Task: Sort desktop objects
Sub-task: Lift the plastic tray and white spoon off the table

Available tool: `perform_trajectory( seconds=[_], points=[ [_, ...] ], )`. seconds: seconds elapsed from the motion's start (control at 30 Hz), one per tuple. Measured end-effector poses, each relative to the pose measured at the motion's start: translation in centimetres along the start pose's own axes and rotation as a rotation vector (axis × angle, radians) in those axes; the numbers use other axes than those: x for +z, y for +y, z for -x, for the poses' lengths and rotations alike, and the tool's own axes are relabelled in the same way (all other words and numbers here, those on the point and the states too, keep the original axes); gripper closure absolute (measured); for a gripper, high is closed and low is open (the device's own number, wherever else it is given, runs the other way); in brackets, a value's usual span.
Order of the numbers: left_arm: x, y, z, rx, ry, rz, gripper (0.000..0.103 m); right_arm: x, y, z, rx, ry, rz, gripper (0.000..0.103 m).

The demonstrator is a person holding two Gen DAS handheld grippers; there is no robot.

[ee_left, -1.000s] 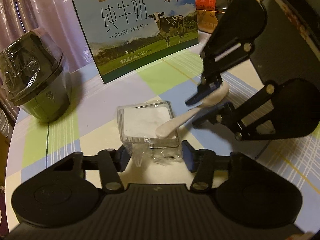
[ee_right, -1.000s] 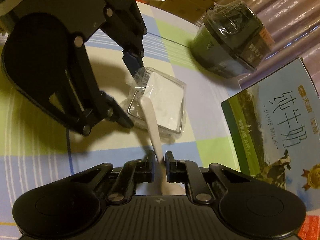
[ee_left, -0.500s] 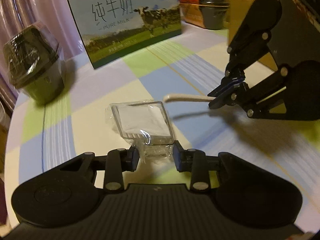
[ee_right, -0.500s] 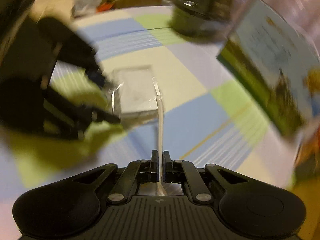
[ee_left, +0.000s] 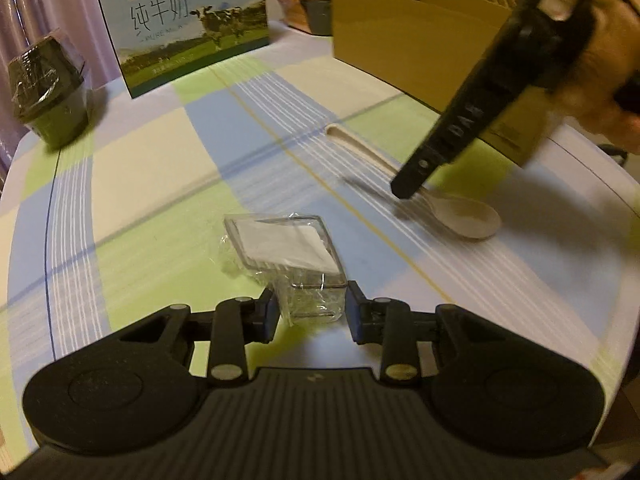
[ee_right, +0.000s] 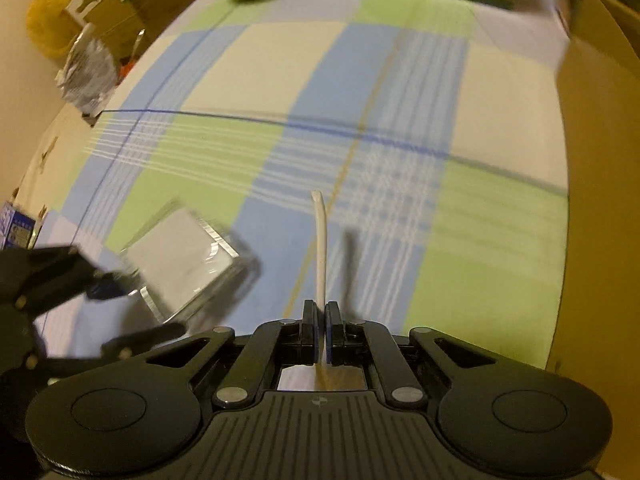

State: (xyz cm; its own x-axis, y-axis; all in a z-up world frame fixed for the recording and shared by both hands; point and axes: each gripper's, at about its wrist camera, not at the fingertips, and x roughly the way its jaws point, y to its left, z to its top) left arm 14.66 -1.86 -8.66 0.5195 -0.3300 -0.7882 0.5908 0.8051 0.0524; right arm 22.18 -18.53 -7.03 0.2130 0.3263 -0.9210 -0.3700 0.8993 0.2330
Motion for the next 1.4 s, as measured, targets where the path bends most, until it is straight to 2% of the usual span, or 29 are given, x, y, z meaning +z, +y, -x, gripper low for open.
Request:
perform_trajectory(
  seconds=[0.1,0.2,0.23,0.27,0.3,0.33,0.37,0.4,0.47,0.53,0.67,0.7,0.77,0.87,1.0,1.13,1.27,1.4],
  points=[
    [-1.1,-1.4,1.0,0.015,-0.001,0.017,0.073,-1.2,-0.9,0.4,0.029,-0.032,-0.064,0.102],
    [-2.1,-2.0,1.4,0.041,-0.001,0.056,0.067,-2.9,-1.0,1.5,0.017,-0.092,-0.049,0.1],
    [-2.4,-2.2,1.5,0.054,-0.002,0.073,0.062,-3.6,-0.9,1.9,0.002,-0.113,-0.032,0.098],
    [-2.7,-2.2,1.7,0.062,-0.006,0.09,0.059,-4.4,-0.8,2.4,-0.016,-0.139,-0.015,0.092],
    [-2.9,-2.3,1.7,0.066,-0.011,0.117,0.058,-5.4,-0.8,2.9,-0.031,-0.171,-0.004,0.08],
    [-3.1,-2.4,1.8,0.077,-0.019,0.134,0.053,-6.3,-0.8,3.2,-0.037,-0.193,0.002,0.072],
    [-3.2,-2.5,1.9,0.095,-0.027,0.145,0.049,-7.3,-0.8,3.5,-0.039,-0.218,0.008,0.058],
    [-3.3,-2.7,1.9,0.101,-0.033,0.159,0.048,-8.3,-0.9,3.9,-0.04,-0.246,0.009,0.054],
    [-3.4,-3.2,1.8,0.105,-0.048,0.18,0.039,-9.9,-1.2,4.0,-0.033,-0.279,-0.004,0.053],
    [-3.6,-3.6,1.7,0.125,-0.065,0.194,0.035,-11.2,-1.6,3.8,-0.012,-0.303,-0.038,0.053],
    [-3.8,-4.1,1.2,0.172,-0.095,0.22,0.037,-12.9,-0.9,3.6,-0.003,-0.345,-0.055,0.053],
    [-3.8,-4.1,1.1,0.18,-0.1,0.222,0.038,-13.1,-0.5,3.7,-0.009,-0.362,-0.046,0.053],
    [-3.7,-3.8,0.8,0.182,-0.103,0.231,0.056,-13.2,0.6,3.6,-0.022,-0.401,-0.012,0.053],
    [-3.7,-3.3,0.7,0.179,-0.111,0.241,0.062,-13.4,1.8,3.3,-0.024,-0.443,0.01,0.053],
    [-4.0,-3.5,0.8,0.179,-0.121,0.235,0.068,-13.7,2.6,2.1,-0.061,-0.454,0.01,0.053],
    [-4.1,-3.6,0.8,0.186,-0.13,0.237,0.068,-14.4,2.6,1.2,-0.08,-0.468,-0.026,0.053],
    [-4.2,-3.8,0.7,0.219,-0.142,0.252,0.056,-15.2,2.4,0.9,-0.089,-0.504,-0.052,0.052],
    [-4.1,-4.0,0.2,0.244,-0.14,0.248,0.05,-15.9,2.5,0.8,-0.11,-0.529,-0.044,0.052]
  ],
)
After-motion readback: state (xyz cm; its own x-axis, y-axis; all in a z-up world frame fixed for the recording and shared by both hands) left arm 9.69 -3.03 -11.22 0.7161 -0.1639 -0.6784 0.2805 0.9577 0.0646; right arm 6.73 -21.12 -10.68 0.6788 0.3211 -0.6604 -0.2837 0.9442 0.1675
